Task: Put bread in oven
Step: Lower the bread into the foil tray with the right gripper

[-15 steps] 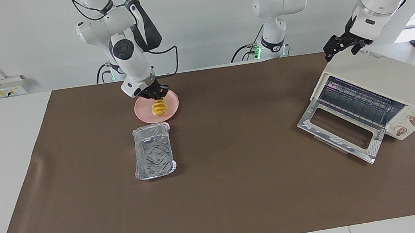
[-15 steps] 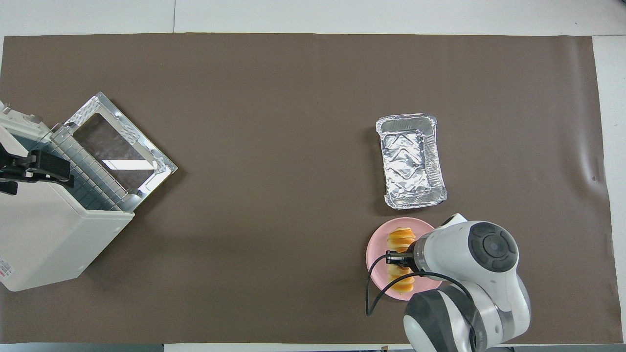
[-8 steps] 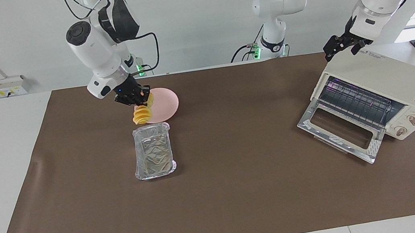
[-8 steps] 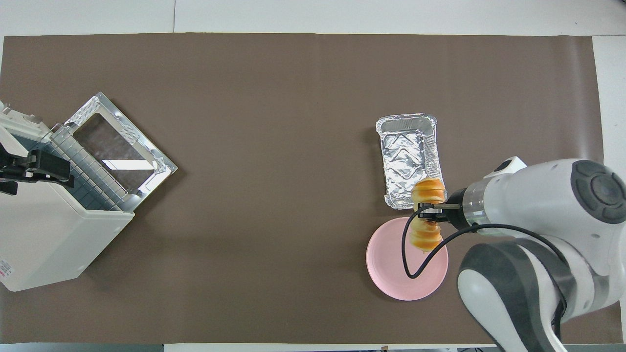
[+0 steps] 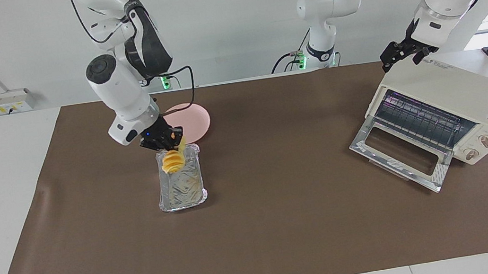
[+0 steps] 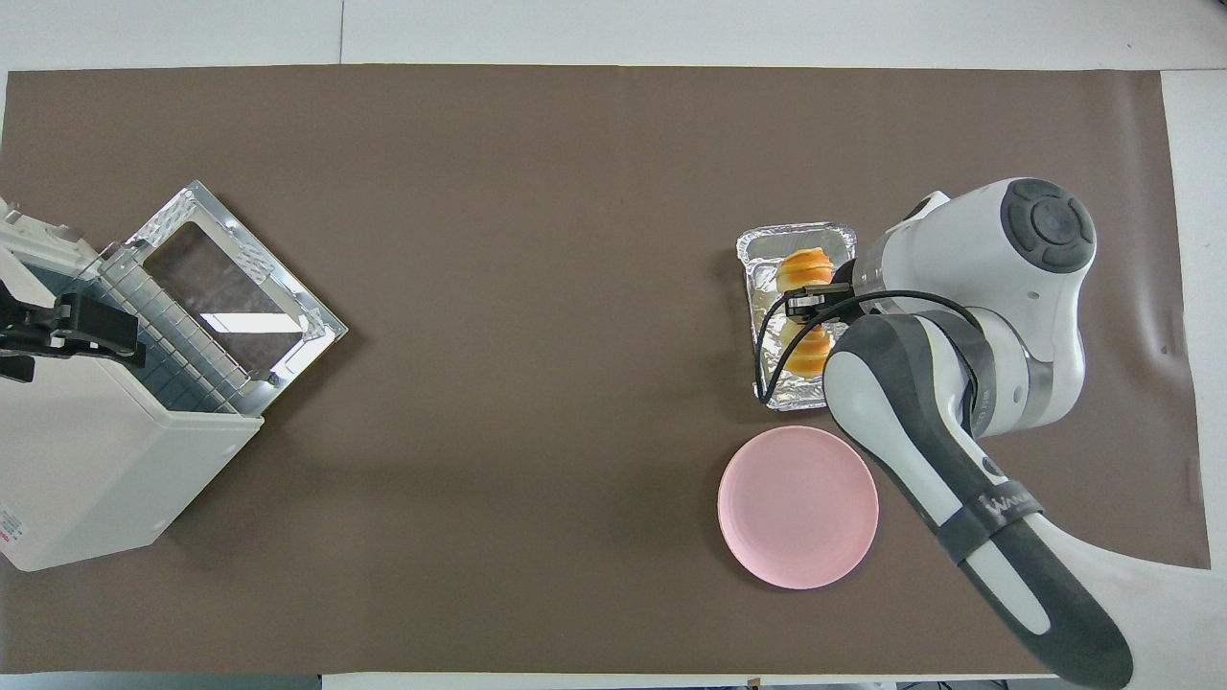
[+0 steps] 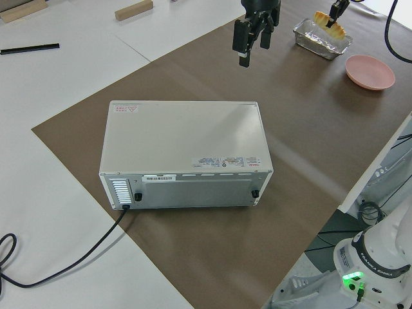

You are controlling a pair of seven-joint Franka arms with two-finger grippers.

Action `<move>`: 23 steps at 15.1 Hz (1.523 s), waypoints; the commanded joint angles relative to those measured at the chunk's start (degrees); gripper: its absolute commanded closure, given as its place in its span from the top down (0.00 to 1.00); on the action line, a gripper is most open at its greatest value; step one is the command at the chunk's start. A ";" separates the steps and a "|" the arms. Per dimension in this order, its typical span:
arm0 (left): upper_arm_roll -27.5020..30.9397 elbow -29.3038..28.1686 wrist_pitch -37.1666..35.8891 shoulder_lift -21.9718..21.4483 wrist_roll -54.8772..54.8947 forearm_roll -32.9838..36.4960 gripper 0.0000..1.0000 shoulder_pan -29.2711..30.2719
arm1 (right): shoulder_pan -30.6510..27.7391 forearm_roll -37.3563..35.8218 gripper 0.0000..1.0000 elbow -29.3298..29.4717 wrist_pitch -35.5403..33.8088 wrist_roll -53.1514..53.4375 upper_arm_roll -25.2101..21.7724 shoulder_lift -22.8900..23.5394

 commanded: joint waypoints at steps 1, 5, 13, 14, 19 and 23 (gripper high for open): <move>-0.10 0.60 -1.09 -0.17 0.01 0.52 1.00 0.28 | -0.09 -0.70 0.00 -1.25 2.01 -1.64 0.10 0.79; -0.10 0.60 -1.09 -0.17 0.01 0.61 1.00 0.28 | 0.00 -0.79 0.00 -5.21 7.28 -2.42 0.18 1.13; -0.10 0.60 -1.09 -0.26 0.01 0.61 1.00 0.28 | 0.61 -0.79 0.92 -4.43 10.02 -2.87 0.10 3.77; -0.10 0.60 -1.09 -0.17 0.01 0.61 1.00 0.28 | 0.52 -1.22 1.00 -3.64 9.49 -3.21 0.01 3.69; -0.10 0.60 -1.09 -0.17 0.01 0.61 1.00 0.28 | -2.01 -5.44 1.00 3.83 -0.27 -5.33 -0.17 3.16; -0.10 0.60 -1.09 -0.17 0.01 0.61 1.00 0.28 | -5.80 -5.45 1.00 1.74 -0.01 -6.65 -0.08 2.81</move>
